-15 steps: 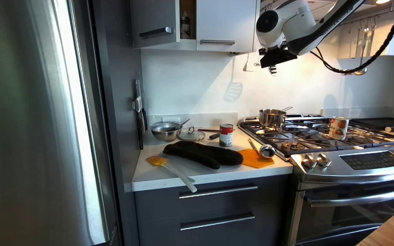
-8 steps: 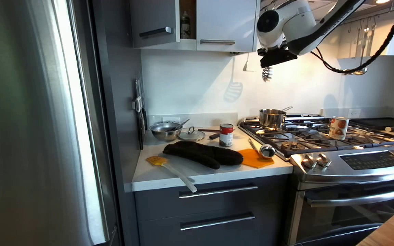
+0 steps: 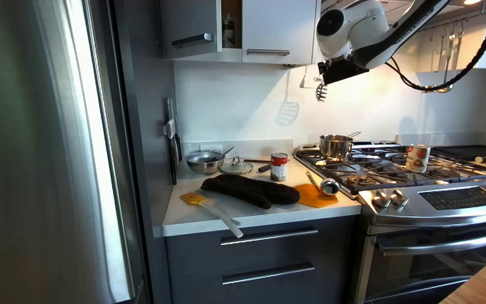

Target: Put the metal kitchen on the wall hook

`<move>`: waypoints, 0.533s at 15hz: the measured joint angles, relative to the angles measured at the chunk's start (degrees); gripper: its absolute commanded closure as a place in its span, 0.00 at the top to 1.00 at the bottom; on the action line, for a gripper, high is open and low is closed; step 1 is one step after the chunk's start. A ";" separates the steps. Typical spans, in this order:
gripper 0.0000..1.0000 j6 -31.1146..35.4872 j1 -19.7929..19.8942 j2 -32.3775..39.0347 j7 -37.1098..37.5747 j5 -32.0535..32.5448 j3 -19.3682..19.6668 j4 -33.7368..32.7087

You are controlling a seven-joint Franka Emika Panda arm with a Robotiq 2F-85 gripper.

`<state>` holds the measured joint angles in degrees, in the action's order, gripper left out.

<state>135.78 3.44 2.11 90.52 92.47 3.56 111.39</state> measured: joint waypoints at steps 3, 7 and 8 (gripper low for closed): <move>1.00 -2.91 -0.49 -1.29 -12.27 -11.61 -0.79 1.58; 1.00 -4.17 -1.02 -4.25 -28.36 -26.99 -1.32 4.43; 1.00 -4.17 -1.01 -5.07 -32.26 -31.04 -1.31 5.19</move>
<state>131.61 2.43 -2.96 58.25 61.42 2.25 116.58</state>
